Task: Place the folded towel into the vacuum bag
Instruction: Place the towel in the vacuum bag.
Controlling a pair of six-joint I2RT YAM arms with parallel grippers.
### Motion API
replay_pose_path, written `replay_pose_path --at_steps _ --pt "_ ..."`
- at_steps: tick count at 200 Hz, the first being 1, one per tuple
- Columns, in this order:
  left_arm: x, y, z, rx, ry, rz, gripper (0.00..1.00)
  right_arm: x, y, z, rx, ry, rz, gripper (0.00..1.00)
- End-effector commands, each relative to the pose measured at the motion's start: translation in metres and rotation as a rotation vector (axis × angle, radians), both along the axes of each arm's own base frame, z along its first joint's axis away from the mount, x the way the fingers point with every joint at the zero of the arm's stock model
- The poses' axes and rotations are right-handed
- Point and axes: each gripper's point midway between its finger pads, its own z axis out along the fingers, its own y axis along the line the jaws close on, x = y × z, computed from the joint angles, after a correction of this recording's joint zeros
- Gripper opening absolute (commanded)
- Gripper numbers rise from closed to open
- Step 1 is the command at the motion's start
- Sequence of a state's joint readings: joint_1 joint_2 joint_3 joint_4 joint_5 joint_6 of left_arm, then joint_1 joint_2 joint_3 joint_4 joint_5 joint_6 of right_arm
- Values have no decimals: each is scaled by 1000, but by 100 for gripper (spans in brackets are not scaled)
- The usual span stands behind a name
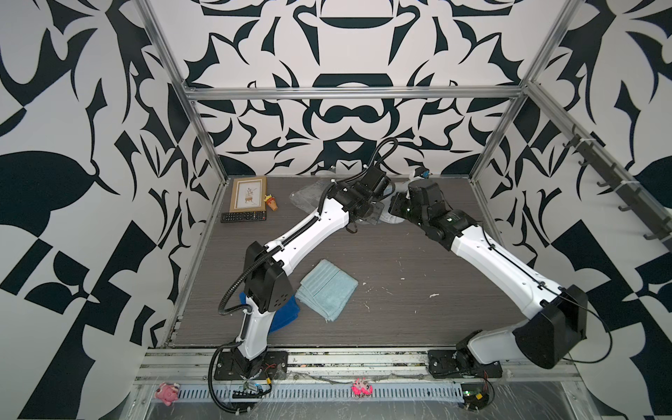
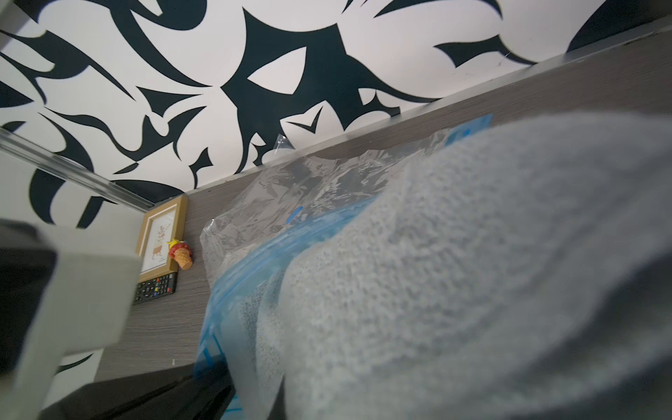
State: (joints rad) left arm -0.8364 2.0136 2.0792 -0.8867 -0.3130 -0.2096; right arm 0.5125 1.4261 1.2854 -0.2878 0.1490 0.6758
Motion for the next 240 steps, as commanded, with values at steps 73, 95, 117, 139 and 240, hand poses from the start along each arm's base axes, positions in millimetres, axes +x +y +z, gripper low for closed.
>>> replay_pose_path --at_steps 73,95,117,139,240 --pt "2 5 15 -101 24 -13 0 -44 39 50 238 -155 302 0" --pt "-1 3 19 -123 28 -42 0 -52 39 51 260 -158 339 0" --pt "-7 2 21 -136 41 -72 0 -49 28 45 254 -143 308 0" --pt "-12 3 25 -147 47 -83 0 -40 6 35 244 -109 229 0" --pt "-17 -10 26 -239 95 -120 0 -39 -8 19 302 -51 206 0"
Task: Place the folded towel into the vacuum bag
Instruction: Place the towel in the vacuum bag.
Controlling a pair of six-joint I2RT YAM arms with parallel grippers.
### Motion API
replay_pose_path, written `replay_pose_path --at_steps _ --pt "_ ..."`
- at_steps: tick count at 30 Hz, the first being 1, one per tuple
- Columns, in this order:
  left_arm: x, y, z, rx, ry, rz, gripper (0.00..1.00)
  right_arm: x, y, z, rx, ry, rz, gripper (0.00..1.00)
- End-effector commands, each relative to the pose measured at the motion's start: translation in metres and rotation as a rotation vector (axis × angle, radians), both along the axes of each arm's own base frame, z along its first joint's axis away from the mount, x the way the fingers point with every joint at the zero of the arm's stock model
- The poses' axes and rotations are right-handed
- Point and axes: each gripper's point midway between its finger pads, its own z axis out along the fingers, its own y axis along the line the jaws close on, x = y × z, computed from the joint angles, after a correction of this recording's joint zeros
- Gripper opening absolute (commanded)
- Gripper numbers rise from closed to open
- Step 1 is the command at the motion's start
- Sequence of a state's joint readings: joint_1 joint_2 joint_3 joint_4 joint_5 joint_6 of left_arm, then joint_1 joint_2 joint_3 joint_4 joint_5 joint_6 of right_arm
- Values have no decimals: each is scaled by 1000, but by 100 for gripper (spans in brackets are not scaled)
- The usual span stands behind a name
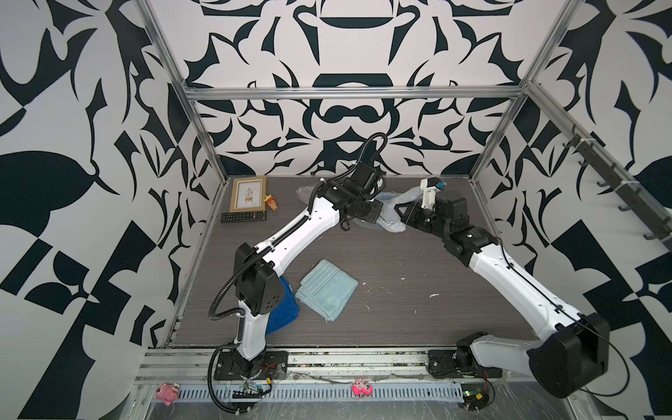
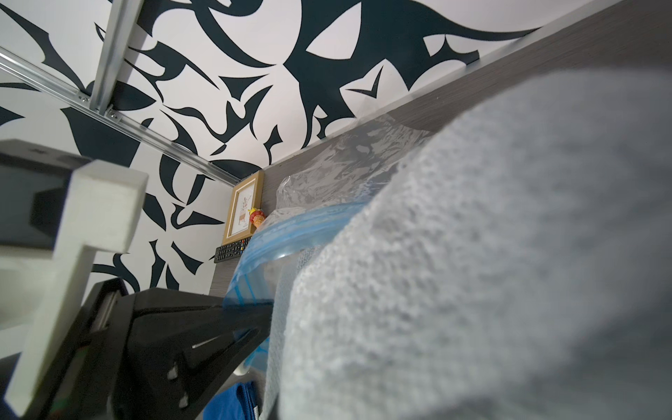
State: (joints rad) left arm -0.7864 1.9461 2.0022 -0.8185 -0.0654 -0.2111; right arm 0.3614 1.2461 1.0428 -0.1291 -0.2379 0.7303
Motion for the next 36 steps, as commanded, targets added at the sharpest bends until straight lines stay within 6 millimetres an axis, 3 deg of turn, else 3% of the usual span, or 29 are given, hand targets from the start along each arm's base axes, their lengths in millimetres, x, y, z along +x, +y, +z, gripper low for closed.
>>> replay_pose_path --at_steps 1,4,10,15,19,26,29,36 --pt "-3 -1 16 -67 0 -9 0 -6 6 24 64 -62 31 0" --pt "-1 1 18 -84 10 4 0 -6 3 32 65 -75 8 0" --pt "0 -4 25 -117 26 14 0 6 -5 22 135 -46 -110 0" --pt "-1 -5 27 -127 24 12 0 11 18 17 168 0 -48 0" --pt "-2 -9 29 -157 35 4 0 13 23 10 145 3 -78 0" --pt "-6 -17 28 -188 68 -12 0 25 3 1 123 20 -281 0" --pt "-7 -15 27 -189 71 -10 0 28 -22 0 94 7 -425 0" --pt "-10 -16 26 -186 77 -10 0 33 -53 9 97 -33 -617 0"
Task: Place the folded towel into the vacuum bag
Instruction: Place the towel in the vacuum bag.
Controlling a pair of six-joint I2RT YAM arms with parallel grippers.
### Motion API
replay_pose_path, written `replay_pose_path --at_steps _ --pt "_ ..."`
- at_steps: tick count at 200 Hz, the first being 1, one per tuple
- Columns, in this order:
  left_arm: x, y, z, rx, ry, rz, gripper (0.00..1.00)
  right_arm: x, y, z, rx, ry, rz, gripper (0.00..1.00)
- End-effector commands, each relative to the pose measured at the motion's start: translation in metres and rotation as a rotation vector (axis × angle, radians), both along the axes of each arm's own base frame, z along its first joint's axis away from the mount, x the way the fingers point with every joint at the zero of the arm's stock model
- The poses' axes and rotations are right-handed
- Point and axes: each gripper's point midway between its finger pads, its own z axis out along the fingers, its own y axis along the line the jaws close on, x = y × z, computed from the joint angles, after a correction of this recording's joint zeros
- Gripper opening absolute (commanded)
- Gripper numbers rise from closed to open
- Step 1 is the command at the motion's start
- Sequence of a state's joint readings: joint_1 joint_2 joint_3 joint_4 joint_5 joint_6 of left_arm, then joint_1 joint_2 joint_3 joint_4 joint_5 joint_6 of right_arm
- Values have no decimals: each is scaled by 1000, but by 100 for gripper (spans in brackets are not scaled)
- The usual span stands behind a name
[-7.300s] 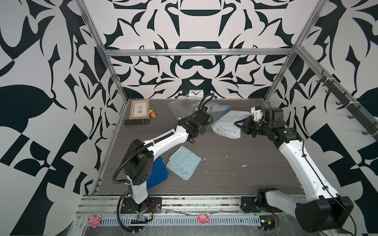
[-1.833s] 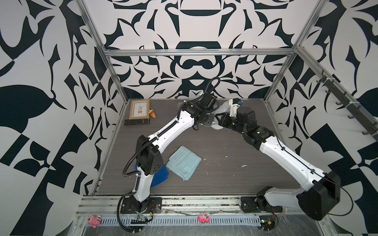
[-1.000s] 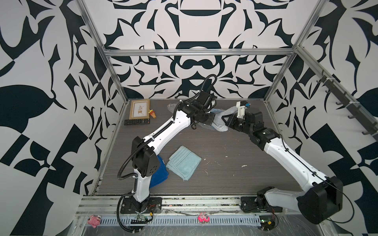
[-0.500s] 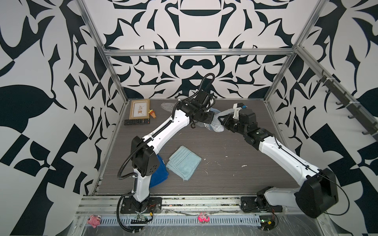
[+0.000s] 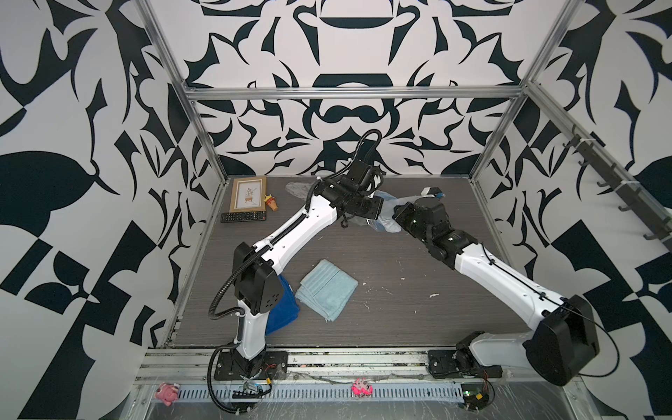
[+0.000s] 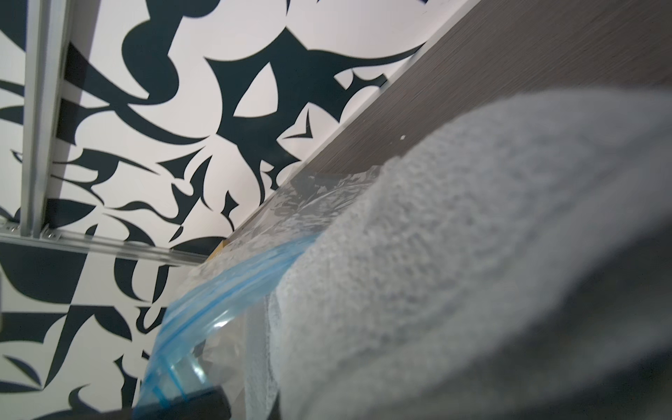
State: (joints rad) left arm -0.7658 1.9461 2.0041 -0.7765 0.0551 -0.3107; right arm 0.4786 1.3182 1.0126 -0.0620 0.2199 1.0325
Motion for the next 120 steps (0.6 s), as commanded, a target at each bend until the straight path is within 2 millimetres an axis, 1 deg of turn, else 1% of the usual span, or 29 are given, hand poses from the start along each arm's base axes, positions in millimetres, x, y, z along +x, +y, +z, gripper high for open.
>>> replay_pose_path --at_steps 1,10,27,46,74,91,120 --pt "-10 -7 16 -46 -11 -25 0 9 -36 41 16 -109 -222 0" --pt "-12 -9 16 -41 -14 -32 0 11 -38 45 22 -118 -239 0" --pt "-15 -13 12 -30 -14 -40 0 16 -35 52 27 -126 -239 0" --pt "-17 -17 12 -34 -10 -44 0 22 -26 56 48 -126 -221 0" --pt "-16 -19 14 -38 -12 -31 0 25 -12 58 51 -128 -195 0" --pt "-12 -17 16 -35 -23 -5 0 24 -3 54 42 -120 -178 0" --pt "-8 -16 23 -50 -45 17 0 17 11 39 7 -91 -147 0"
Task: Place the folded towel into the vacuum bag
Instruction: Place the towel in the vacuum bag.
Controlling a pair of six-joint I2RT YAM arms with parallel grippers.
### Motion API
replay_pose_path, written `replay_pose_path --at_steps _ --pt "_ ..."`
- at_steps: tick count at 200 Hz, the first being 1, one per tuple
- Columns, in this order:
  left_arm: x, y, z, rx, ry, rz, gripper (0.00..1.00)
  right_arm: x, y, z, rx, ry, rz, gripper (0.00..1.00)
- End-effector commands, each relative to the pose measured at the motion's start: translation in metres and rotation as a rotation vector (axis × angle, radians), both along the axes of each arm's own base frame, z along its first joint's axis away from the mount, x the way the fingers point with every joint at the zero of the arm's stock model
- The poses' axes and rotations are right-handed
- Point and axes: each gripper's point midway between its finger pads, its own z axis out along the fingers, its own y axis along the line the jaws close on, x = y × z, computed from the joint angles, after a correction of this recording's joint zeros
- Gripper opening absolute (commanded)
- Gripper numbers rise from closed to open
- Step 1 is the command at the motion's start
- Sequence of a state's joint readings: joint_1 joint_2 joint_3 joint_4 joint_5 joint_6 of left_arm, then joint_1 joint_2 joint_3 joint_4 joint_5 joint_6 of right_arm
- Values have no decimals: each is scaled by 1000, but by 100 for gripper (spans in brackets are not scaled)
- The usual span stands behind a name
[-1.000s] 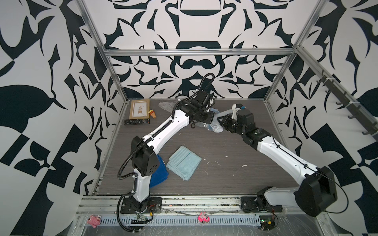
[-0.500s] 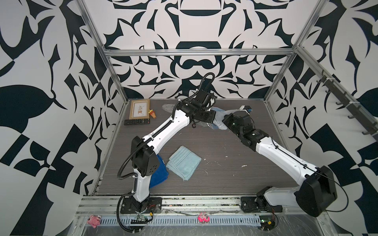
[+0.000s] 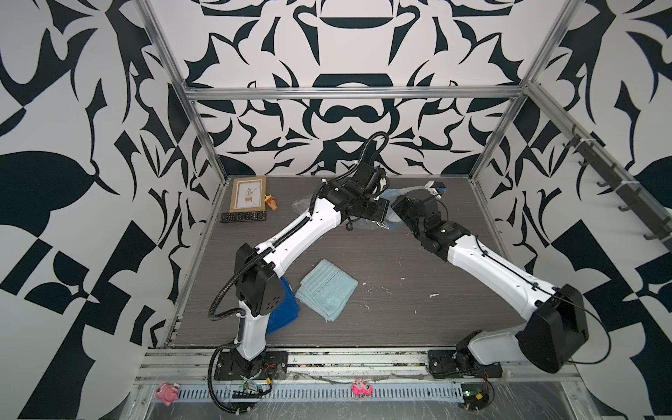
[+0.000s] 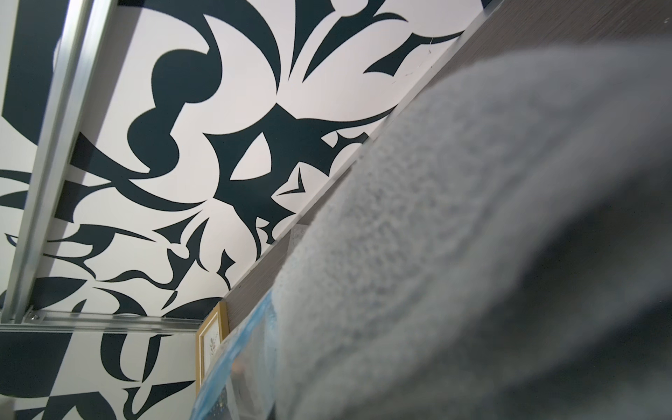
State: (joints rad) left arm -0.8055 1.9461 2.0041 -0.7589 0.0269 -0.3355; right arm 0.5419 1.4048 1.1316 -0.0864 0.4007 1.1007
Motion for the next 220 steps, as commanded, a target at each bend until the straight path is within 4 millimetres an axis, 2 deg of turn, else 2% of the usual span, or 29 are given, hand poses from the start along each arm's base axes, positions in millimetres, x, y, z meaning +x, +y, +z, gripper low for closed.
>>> replay_pose_path --at_steps 1,23,55,118,172,210,220 --pt "2 -3 21 -43 -34 19 0 -1 5 20 8 -54 -17 0" --pt "4 -6 22 -55 -31 19 0 -4 16 12 -3 -37 12 0" --pt "3 -9 20 -61 -24 14 0 -3 23 16 -28 -43 42 0" --pt "4 -1 23 -51 -52 23 0 -17 7 44 -126 -98 51 37" --pt "12 4 24 -51 -70 35 0 -31 10 70 -121 -133 135 55" --pt "14 6 28 -52 -92 28 0 -47 -16 85 -147 -148 110 64" --pt "15 7 29 -54 -97 26 0 -51 -23 91 -152 -158 116 72"
